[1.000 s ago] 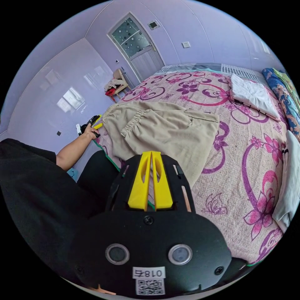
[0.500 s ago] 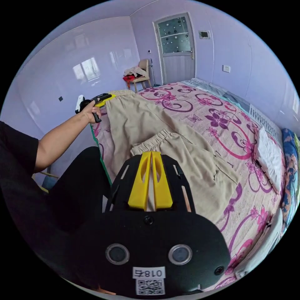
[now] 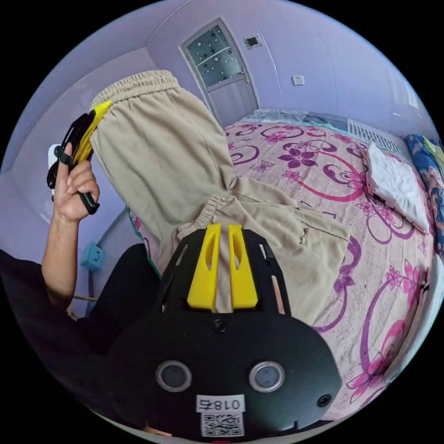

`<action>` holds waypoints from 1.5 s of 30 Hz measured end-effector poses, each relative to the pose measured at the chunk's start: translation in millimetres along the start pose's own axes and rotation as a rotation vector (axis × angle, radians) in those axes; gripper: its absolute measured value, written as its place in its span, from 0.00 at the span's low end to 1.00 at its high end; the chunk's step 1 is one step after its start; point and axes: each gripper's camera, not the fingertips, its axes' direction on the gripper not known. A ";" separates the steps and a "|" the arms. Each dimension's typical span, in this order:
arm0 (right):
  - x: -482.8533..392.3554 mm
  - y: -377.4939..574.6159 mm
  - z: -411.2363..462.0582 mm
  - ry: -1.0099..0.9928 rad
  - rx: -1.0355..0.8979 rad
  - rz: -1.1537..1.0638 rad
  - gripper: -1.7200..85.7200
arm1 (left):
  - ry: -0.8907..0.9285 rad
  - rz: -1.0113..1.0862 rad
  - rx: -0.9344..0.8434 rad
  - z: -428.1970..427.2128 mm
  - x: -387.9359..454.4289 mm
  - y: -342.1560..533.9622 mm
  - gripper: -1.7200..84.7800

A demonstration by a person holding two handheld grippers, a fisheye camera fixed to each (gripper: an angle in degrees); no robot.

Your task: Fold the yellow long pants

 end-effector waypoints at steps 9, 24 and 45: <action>112.4 102.8 -127.9 0.128 0.250 0.426 0.03 | -0.265 0.365 -0.561 248.4 149.2 143.0 0.08; 111.7 32.3 -122.7 0.113 0.294 0.232 0.03 | 0.157 0.090 -0.804 311.1 79.7 95.2 0.16; 215.6 -128.8 30.0 -0.470 -0.100 0.088 0.09 | 0.041 -0.289 -0.380 79.3 -163.4 -34.5 0.07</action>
